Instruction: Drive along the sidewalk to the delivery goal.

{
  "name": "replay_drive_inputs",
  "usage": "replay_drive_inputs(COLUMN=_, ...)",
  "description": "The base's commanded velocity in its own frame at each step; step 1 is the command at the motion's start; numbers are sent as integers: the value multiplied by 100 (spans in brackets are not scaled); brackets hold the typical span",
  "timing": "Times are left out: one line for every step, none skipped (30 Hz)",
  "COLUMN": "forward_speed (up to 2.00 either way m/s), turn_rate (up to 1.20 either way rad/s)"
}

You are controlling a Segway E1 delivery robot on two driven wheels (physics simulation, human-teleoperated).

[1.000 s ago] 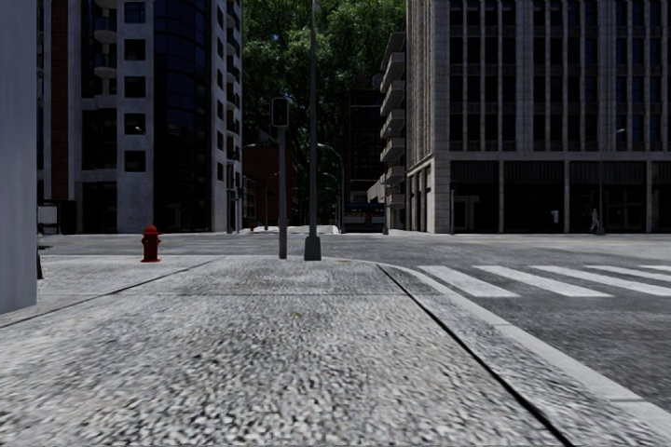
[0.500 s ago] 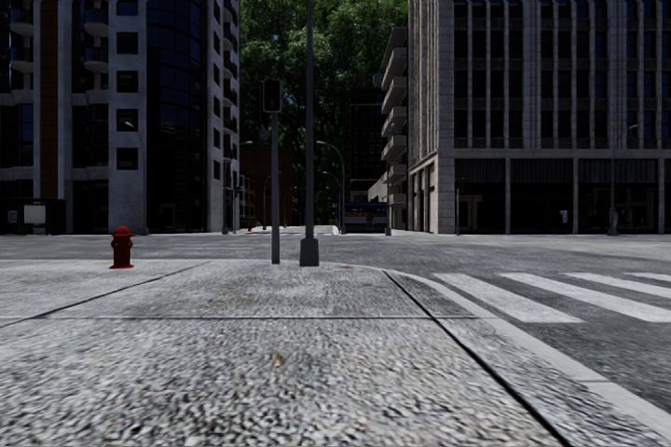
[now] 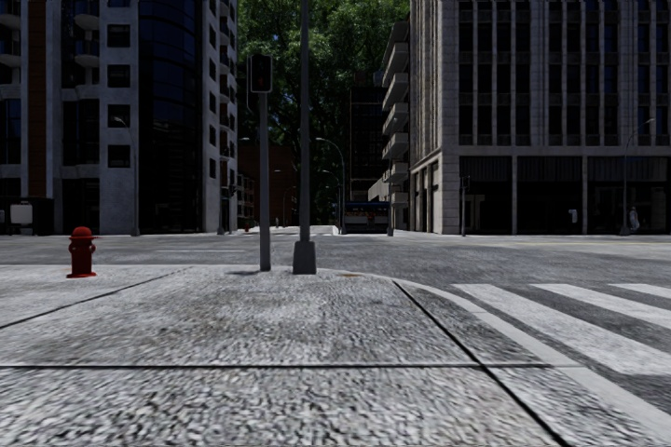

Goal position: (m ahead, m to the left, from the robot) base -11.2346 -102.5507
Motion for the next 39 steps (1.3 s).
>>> replay_drive_inputs(forward_speed=200, turn_rate=-19)
replay_drive_inputs(forward_speed=200, turn_rate=-19)
replay_drive_inputs(forward_speed=197, turn_rate=-30)
replay_drive_inputs(forward_speed=177, turn_rate=-36)
replay_drive_inputs(forward_speed=159, turn_rate=-37)
replay_drive_inputs(forward_speed=149, turn_rate=-38)
replay_drive_inputs(forward_speed=140, turn_rate=-38)
replay_drive_inputs(forward_speed=137, turn_rate=-38)
replay_drive_inputs(forward_speed=136, turn_rate=-39)
replay_drive_inputs(forward_speed=136, turn_rate=-41)
replay_drive_inputs(forward_speed=135, turn_rate=-49)
replay_drive_inputs(forward_speed=135, turn_rate=-49)
replay_drive_inputs(forward_speed=135, turn_rate=-52)
replay_drive_inputs(forward_speed=135, turn_rate=-53)
replay_drive_inputs(forward_speed=135, turn_rate=-53)
replay_drive_inputs(forward_speed=135, turn_rate=-53)
replay_drive_inputs(forward_speed=135, turn_rate=-53)
replay_drive_inputs(forward_speed=135, turn_rate=-53)
replay_drive_inputs(forward_speed=135, turn_rate=-53)
replay_drive_inputs(forward_speed=135, turn_rate=-53)
replay_drive_inputs(forward_speed=135, turn_rate=-53)
replay_drive_inputs(forward_speed=135, turn_rate=-53)
replay_drive_inputs(forward_speed=135, turn_rate=-53)
replay_drive_inputs(forward_speed=135, turn_rate=-53)
replay_drive_inputs(forward_speed=135, turn_rate=-53)
replay_drive_inputs(forward_speed=135, turn_rate=-53)
replay_drive_inputs(forward_speed=135, turn_rate=-53)
replay_drive_inputs(forward_speed=135, turn_rate=-53)
replay_drive_inputs(forward_speed=135, turn_rate=-53)
replay_drive_inputs(forward_speed=135, turn_rate=-53)
replay_drive_inputs(forward_speed=135, turn_rate=-53)
replay_drive_inputs(forward_speed=135, turn_rate=-53)
replay_drive_inputs(forward_speed=135, turn_rate=-53)
replay_drive_inputs(forward_speed=135, turn_rate=-53)
replay_drive_inputs(forward_speed=135, turn_rate=-53)
replay_drive_inputs(forward_speed=135, turn_rate=-53)
replay_drive_inputs(forward_speed=135, turn_rate=-53)
replay_drive_inputs(forward_speed=135, turn_rate=-53)
replay_drive_inputs(forward_speed=135, turn_rate=-53)
